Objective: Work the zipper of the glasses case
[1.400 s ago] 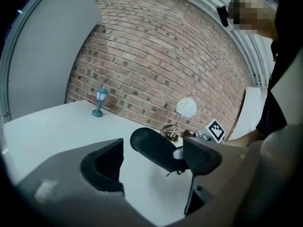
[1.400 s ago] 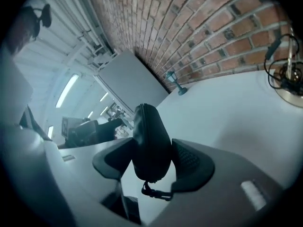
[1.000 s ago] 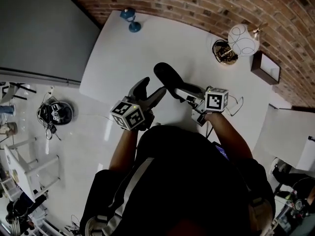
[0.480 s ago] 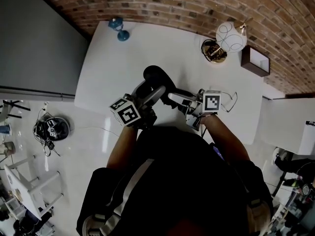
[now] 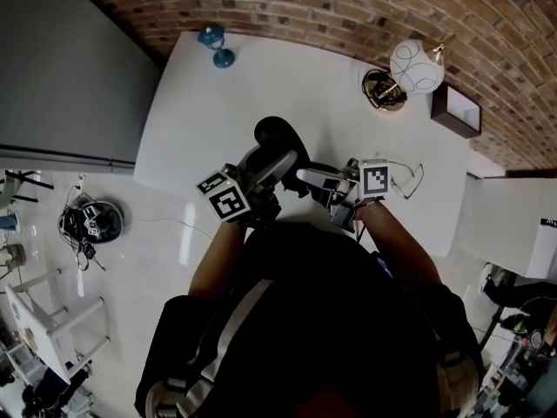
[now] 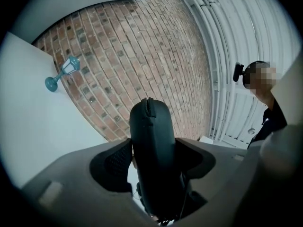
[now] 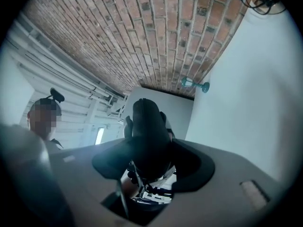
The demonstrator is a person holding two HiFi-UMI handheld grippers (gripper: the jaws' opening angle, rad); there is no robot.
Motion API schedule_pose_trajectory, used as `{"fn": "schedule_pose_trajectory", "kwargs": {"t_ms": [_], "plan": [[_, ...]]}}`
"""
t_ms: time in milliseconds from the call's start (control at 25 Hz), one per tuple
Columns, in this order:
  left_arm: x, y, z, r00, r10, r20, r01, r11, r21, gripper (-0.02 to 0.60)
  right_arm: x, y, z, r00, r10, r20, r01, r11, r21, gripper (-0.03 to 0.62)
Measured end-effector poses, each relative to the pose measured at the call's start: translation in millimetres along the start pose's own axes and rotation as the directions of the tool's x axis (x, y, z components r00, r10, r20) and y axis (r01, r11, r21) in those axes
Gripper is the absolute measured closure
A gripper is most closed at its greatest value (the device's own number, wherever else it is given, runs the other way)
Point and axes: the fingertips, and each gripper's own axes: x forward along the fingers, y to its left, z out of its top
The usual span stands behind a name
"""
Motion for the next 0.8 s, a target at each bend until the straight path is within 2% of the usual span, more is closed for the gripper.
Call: {"fn": "schedule_pose_trajectory", "kwargs": {"t_ms": [80, 280, 480, 680, 800], "plan": [[-1.9, -0.8, 2.2, 1.0, 0.0, -0.001, 0.0, 1.0, 0.005, 0.307, 1.1, -0.1, 1.5, 1.0, -0.01, -0.001, 0.01, 0.999, -0.038, 0.339], [-6.2, 8.2, 19.5, 0.998, 0.052, 0.02, -0.052, 0.998, 0.019, 0.316, -5.8, -6.0, 15.6, 0.993, -0.118, 0.008, 0.117, 0.974, -0.192, 0.338], [-7.2, 16.2, 35.5, 0.993, 0.104, 0.055, -0.104, 0.995, -0.007, 0.318, -18.5, -6.5, 32.0, 0.985, -0.155, 0.073, 0.169, 0.956, -0.242, 0.375], [-1.7, 21.4, 46.2, 0.985, 0.128, 0.118, -0.123, 0.991, -0.045, 0.321, -22.7, -8.0, 26.0, 0.981, -0.186, 0.056, 0.194, 0.939, -0.285, 0.367], [-0.3, 27.3, 52.6, 0.973, 0.175, 0.149, -0.169, 0.984, -0.049, 0.321, -28.7, -17.2, 18.2, 0.971, -0.236, 0.041, 0.235, 0.903, -0.359, 0.368]]}}
